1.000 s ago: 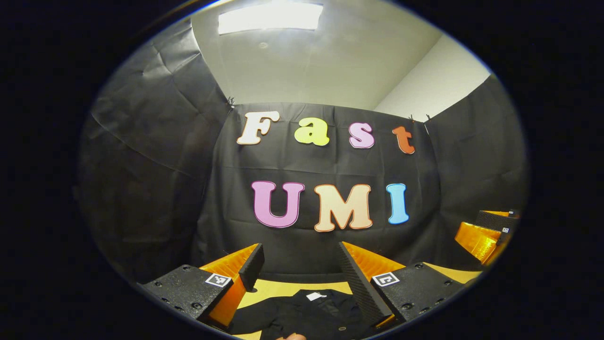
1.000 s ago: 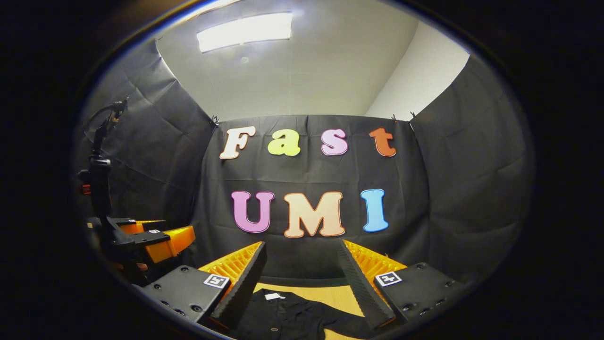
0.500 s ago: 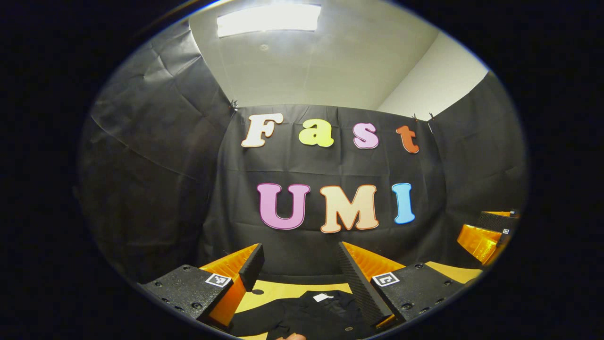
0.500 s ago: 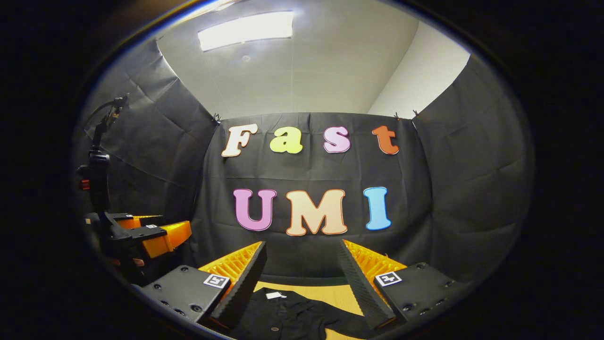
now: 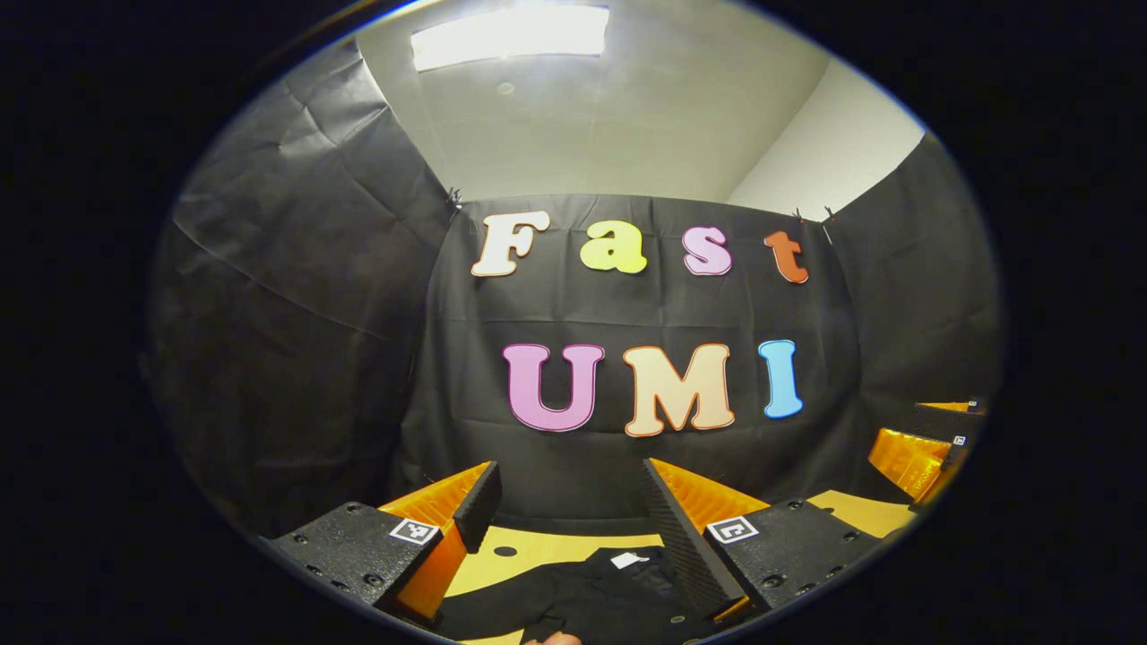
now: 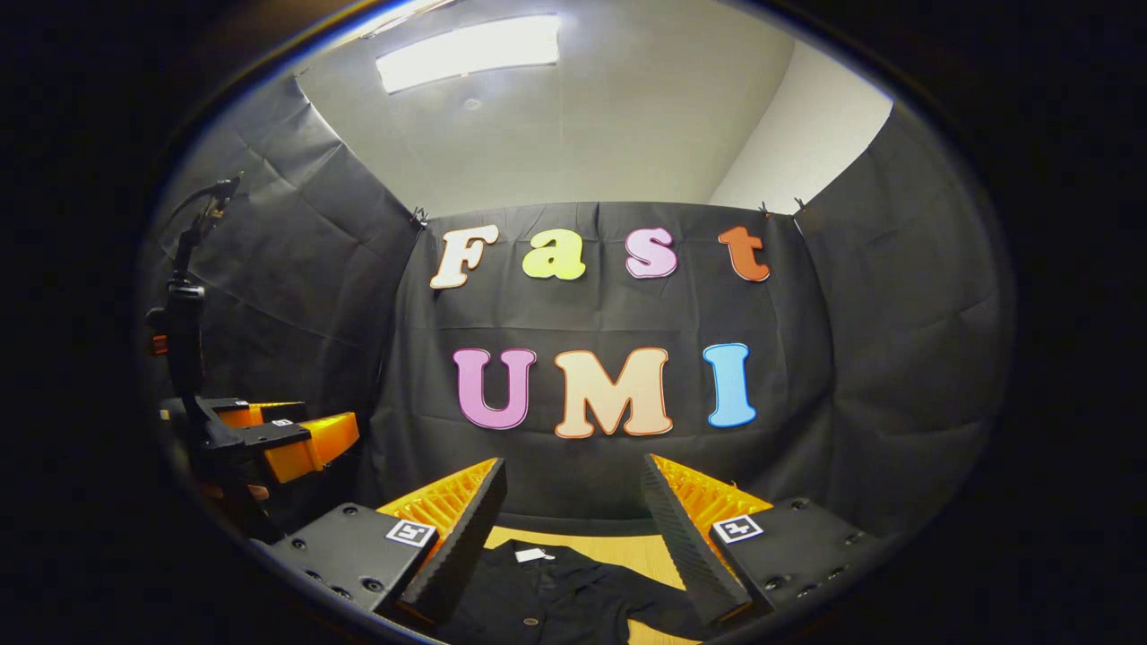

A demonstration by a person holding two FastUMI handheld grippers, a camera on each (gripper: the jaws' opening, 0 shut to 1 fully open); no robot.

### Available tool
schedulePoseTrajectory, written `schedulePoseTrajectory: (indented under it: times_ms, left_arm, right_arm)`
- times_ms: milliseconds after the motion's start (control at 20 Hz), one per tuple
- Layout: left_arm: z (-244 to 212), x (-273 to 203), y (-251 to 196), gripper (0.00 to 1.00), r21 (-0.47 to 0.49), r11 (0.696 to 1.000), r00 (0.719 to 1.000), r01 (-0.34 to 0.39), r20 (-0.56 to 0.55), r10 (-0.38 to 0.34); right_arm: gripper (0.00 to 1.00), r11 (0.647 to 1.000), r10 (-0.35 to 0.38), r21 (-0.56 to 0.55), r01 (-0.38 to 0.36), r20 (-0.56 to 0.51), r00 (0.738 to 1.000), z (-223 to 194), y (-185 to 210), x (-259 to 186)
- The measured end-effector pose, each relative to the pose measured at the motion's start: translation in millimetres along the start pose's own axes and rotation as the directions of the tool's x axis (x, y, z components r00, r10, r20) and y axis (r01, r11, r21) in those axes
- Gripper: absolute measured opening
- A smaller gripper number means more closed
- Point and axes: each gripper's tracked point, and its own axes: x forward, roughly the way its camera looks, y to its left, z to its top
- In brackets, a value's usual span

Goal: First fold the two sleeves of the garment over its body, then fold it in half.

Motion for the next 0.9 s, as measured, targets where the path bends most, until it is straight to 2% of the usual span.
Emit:
schedulePoseTrajectory:
  times_ms: [150,350,650,900]
  left_arm:
    - [0,-2,3,0.92,0.001,1.0,1.0,-0.018,-0.003,0.018]
    - [-1,-5,5,0.92,0.009,0.999,0.999,-0.051,-0.008,0.051]
    - [3,-9,-4,0.92,0.035,0.995,0.996,-0.089,-0.009,0.089]
    - [7,-10,-22,0.92,0.068,0.993,0.995,-0.097,-0.01,0.098]
  right_arm:
    - [0.96,1.0,-0.005,-0.002,0.005,-0.016,1.0,-5,-10,3]
    - [0.96,0.999,-0.036,-0.025,0.035,-0.043,0.998,-15,-43,9]
    - [0.96,0.99,-0.134,-0.06,0.129,-0.088,0.987,-29,-123,15]
    - [0.96,0.978,-0.199,-0.101,0.184,-0.164,0.966,-63,-192,13]
